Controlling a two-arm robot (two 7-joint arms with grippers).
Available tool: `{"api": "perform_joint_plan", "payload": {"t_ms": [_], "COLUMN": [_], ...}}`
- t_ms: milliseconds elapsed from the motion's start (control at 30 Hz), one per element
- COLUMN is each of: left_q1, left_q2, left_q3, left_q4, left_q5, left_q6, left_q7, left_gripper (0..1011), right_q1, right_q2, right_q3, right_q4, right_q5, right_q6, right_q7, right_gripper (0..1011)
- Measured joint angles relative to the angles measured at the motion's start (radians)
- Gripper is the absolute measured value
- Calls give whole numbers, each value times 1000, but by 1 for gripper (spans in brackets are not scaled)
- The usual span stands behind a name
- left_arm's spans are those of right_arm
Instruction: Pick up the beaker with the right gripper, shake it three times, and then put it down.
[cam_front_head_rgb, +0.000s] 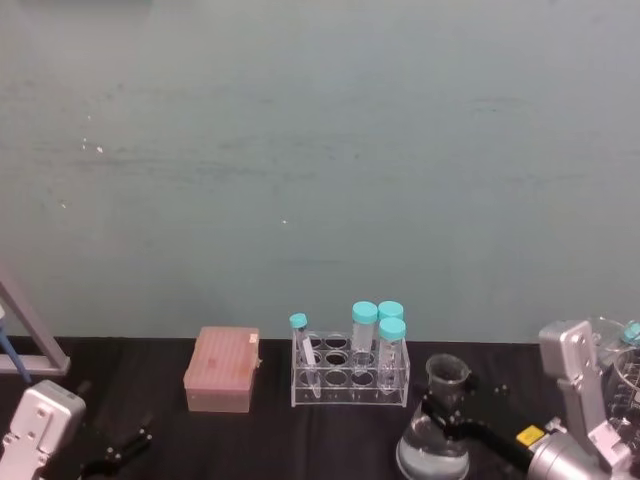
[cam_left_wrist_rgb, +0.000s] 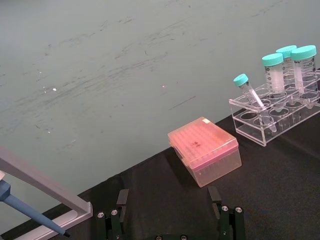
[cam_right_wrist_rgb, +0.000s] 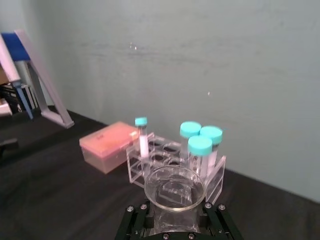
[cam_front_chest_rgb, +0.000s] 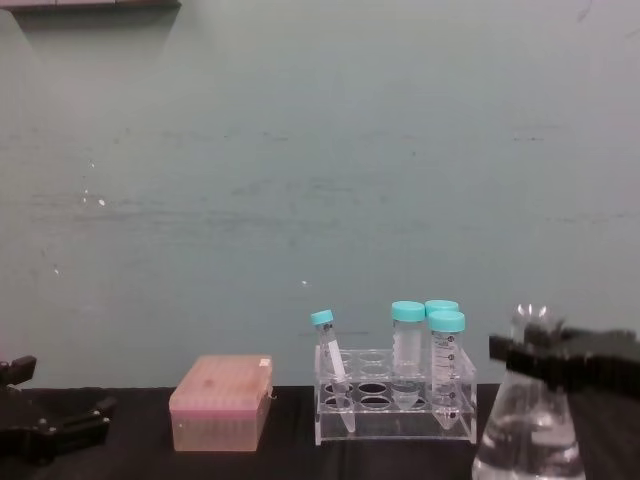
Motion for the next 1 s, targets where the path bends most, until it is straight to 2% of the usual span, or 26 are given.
{"api": "perform_joint_plan", "payload": {"t_ms": [333,467,600,633,667,733,767,833,867,933,967,1000], "left_q1": [0,0,0,0,0,0,0,0,0,0,0,0], "left_q2": [0,0,0,0,0,0,0,0,0,0,0,0], "left_q3": [0,0,0,0,0,0,0,0,0,0,0,0], "left_q4": [0,0,0,0,0,0,0,0,0,0,0,0], "left_q5": [0,0,0,0,0,0,0,0,0,0,0,0], "left_q6": [0,0,0,0,0,0,0,0,0,0,0,0], "left_q7": [0,0,0,0,0,0,0,0,0,0,0,0], "left_gripper": [1000,1000,1000,1000,1000,1000,1000,1000,1000,1000,1000,1000], "right_q1": [18,18,9,7,1,-5,-12,-19,-27,-34,-34,-47], "right_q2": [10,12,12,9,0,-11,-27,-44,-67,-87,-87,-119], "right_q3": [38,42,45,50,63,80,103,128,159,190,190,237], "right_q4": [-86,-97,-97,-97,-97,-97,-97,-95,-91,-88,-88,-82], "right_q5": [27,35,66,84,127,179,237,296,360,420,420,500], "right_q6": [43,50,74,88,121,162,208,255,303,343,343,390], "right_q7": [-12,-14,-7,-2,5,9,11,7,-4,-16,-16,-37], "right_gripper": [450,450,450,450,450,450,450,450,450,450,450,450]}}
